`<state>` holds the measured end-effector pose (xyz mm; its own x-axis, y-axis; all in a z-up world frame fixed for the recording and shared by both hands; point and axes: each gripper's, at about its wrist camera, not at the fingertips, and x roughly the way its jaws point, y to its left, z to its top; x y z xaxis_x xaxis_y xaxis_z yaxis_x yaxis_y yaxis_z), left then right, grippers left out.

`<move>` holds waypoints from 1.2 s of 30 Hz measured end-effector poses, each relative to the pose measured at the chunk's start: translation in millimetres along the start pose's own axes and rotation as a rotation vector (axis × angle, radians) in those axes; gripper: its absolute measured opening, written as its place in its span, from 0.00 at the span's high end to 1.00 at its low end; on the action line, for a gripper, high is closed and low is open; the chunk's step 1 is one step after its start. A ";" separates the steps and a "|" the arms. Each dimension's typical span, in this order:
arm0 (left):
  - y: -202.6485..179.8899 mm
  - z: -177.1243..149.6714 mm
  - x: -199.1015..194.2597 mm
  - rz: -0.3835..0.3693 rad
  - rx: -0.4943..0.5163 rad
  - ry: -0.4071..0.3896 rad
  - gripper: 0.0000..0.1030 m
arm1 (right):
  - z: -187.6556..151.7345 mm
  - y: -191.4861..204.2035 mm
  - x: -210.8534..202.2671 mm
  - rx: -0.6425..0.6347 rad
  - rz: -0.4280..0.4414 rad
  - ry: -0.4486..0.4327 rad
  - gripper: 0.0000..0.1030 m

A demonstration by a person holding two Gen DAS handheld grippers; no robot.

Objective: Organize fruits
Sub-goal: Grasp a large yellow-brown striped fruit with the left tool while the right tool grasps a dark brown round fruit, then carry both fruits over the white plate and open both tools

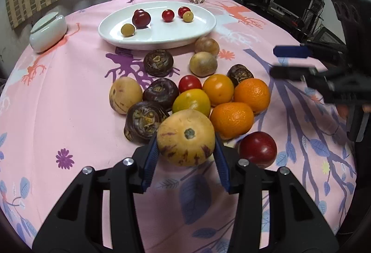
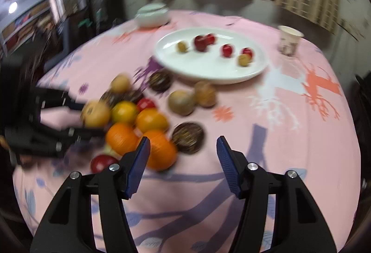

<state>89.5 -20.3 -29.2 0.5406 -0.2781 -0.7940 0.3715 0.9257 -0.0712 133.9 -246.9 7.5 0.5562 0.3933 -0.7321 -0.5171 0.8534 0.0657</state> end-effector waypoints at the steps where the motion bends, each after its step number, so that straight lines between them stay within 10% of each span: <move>1: 0.1 -0.2 -0.9 0.002 0.002 0.002 0.55 | 0.9 -6.6 5.6 0.038 -0.025 0.008 0.41; 9: 4.5 -1.8 -0.2 -0.027 -0.016 0.009 0.55 | 16.0 -33.6 50.2 0.303 0.103 0.179 0.41; 19: 3.6 -2.5 2.8 -0.039 -0.013 0.030 0.55 | 27.5 9.3 74.1 0.150 0.020 0.294 0.59; 36: 3.6 -2.4 -6.2 -0.070 -0.020 -0.015 0.55 | 29.2 -17.7 23.3 0.218 0.014 0.122 0.61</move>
<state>85.7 -14.6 -25.9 0.5250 -0.3455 -0.7778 0.3939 0.9088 -0.1378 175.0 -242.8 9.1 0.4603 0.3728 -0.8057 -0.3646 0.9069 0.2113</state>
